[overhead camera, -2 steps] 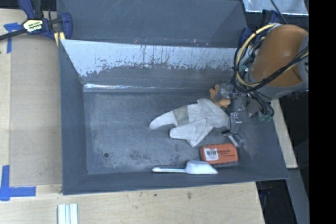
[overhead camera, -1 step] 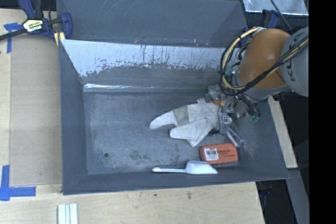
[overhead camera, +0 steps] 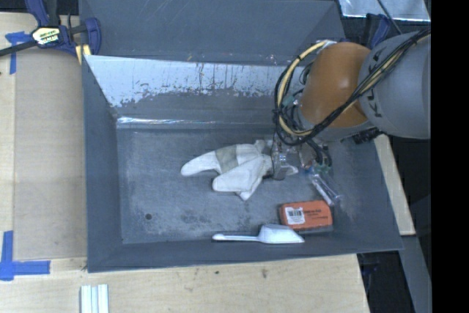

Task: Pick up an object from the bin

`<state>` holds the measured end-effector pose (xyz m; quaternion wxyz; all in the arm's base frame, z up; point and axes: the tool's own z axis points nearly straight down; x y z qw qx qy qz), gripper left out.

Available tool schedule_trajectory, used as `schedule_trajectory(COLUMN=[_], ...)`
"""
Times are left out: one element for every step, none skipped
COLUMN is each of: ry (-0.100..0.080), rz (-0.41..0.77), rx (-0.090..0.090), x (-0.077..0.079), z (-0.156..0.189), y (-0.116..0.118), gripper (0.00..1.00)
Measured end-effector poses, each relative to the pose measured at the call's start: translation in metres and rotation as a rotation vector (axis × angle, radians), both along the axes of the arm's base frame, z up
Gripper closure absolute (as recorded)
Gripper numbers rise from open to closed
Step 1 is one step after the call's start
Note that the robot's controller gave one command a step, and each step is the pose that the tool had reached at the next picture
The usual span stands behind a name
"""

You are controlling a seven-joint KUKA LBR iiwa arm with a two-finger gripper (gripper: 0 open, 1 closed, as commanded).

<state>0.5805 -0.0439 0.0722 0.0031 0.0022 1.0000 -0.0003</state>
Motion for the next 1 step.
schedule_trajectory(ry=[0.0], rz=[0.0], rx=[0.0], x=[0.0], z=[0.0], y=[0.0], gripper=[1.0])
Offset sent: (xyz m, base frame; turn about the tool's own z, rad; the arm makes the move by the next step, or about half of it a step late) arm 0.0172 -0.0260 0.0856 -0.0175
